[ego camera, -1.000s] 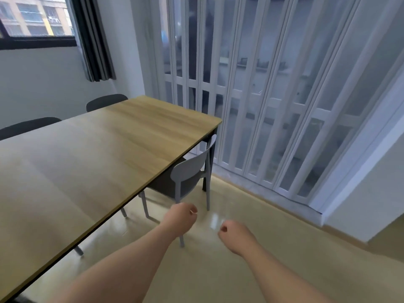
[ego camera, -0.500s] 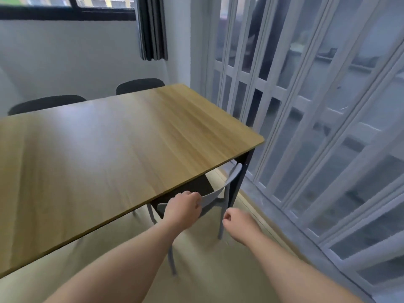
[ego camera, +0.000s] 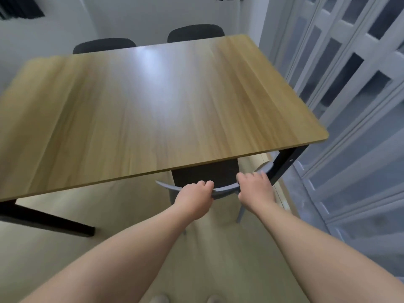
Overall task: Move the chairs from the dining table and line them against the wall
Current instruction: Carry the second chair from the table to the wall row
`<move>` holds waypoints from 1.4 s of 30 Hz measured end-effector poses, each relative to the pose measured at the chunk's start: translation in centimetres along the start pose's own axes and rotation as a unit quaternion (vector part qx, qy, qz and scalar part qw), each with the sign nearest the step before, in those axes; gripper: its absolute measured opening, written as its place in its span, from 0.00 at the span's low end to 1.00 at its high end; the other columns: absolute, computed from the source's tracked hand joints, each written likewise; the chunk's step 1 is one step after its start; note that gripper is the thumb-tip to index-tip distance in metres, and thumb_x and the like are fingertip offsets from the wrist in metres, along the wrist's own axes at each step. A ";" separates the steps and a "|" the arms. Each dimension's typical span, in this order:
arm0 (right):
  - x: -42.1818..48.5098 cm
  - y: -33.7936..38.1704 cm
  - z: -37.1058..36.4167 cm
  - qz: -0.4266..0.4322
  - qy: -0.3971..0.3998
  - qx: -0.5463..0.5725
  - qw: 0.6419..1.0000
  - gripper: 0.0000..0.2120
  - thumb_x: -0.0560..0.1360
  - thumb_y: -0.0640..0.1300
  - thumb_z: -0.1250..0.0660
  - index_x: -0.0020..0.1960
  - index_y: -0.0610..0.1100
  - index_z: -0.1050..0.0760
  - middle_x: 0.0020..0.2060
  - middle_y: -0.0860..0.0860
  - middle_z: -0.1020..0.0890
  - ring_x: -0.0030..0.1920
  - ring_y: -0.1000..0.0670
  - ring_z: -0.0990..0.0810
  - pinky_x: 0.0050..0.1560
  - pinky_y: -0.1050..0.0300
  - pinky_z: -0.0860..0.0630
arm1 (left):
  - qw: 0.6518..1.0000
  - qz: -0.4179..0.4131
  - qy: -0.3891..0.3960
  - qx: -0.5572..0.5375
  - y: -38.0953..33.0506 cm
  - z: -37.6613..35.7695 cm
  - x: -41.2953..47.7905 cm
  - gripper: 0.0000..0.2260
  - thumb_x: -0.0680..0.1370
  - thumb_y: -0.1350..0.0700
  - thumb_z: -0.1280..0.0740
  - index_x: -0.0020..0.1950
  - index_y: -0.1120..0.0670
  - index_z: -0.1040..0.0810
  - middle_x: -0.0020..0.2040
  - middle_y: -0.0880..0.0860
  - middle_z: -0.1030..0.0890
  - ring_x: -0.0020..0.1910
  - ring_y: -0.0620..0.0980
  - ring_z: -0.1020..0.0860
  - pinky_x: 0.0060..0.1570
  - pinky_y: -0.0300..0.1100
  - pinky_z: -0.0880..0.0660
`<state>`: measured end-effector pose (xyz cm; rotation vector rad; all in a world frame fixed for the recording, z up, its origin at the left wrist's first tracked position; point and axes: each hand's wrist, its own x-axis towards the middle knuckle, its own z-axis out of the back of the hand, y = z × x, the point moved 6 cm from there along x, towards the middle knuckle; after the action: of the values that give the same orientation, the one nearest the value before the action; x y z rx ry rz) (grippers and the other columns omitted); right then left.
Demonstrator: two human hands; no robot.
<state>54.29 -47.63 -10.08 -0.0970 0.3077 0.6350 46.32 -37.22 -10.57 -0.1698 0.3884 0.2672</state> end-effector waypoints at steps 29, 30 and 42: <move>-10.6 5.0 -3.0 -0.188 0.051 0.084 0.977 0.17 0.62 0.25 0.49 0.31 0.44 0.50 0.28 0.49 0.41 0.30 0.46 0.36 0.26 0.60 0.49 | 0.948 -0.274 0.084 0.138 1.3 -3.9 -3.1 0.09 0.80 0.62 0.44 0.58 0.57 0.28 0.55 0.57 0.22 0.48 0.56 0.22 0.41 0.45 0.29; -11.3 5.7 -3.5 -0.201 0.054 0.094 0.974 0.17 0.63 0.24 0.48 0.31 0.44 0.50 0.28 0.49 0.41 0.32 0.45 0.34 0.26 0.60 0.48 | 0.944 -0.283 0.092 0.138 1.7 -4.2 -3.3 0.09 0.79 0.62 0.44 0.57 0.57 0.28 0.55 0.57 0.22 0.49 0.57 0.22 0.43 0.45 0.28; -22.0 13.9 -8.9 -0.288 0.089 0.170 0.938 0.13 0.73 0.28 0.43 0.37 0.42 0.41 0.29 0.49 0.40 0.43 0.43 0.32 0.29 0.58 0.41 | 0.901 -0.359 0.136 0.204 5.3 -8.4 -12.4 0.12 0.76 0.64 0.43 0.59 0.57 0.28 0.58 0.57 0.22 0.56 0.58 0.23 0.51 0.49 0.26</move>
<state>26.97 -50.60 -11.61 0.0894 0.5338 -0.0176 30.79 -36.80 -13.96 0.0716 0.6217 -0.5760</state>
